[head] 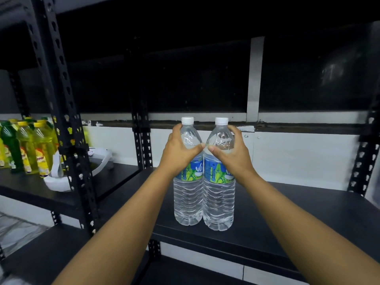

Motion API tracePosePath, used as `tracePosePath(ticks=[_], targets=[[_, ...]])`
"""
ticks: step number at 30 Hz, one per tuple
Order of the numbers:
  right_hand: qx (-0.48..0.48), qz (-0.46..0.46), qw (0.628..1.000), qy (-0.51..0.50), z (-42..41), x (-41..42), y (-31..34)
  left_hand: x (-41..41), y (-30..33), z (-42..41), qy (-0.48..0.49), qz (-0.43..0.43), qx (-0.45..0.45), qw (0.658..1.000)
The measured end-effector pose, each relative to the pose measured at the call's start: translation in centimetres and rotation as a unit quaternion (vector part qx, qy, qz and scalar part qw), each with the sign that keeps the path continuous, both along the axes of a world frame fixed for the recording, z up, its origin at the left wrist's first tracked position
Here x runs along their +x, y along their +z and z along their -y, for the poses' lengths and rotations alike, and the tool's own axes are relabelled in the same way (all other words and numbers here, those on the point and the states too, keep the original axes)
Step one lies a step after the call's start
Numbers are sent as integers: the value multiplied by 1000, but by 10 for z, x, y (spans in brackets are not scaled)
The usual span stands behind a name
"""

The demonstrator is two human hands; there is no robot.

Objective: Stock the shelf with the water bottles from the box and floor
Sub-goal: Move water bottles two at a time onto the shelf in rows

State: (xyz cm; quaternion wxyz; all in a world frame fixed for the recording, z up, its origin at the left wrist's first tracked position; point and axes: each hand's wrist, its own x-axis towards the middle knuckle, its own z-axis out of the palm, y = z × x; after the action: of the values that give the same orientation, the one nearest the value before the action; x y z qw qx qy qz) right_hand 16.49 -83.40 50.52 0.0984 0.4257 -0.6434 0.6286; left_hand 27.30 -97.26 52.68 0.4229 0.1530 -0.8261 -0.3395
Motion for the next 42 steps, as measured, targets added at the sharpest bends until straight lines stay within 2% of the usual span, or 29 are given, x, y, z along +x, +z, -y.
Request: tracePosePath(ticks=[5, 10, 17, 23, 33, 42], targets=[[21, 2, 1000, -9, -5, 7, -3, 3, -5, 2, -35, -34, 21, 999], [65, -2, 998, -9, -20, 25, -17, 16, -32, 3, -90, -14, 44, 995], [134, 26, 989, -62, -35, 60, -90, 48, -103, 2, -112, 48, 88, 989], [147, 11, 981, -123, -31, 64, -130, 57, -152, 2, -123, 36, 111, 986], [174, -21, 971, -163, -26, 51, -144, 49, -166, 8, -111, 1, 121, 986], [167, 34, 969, -178, -28, 57, -152, 48, -171, 10, -123, 12, 142, 982]])
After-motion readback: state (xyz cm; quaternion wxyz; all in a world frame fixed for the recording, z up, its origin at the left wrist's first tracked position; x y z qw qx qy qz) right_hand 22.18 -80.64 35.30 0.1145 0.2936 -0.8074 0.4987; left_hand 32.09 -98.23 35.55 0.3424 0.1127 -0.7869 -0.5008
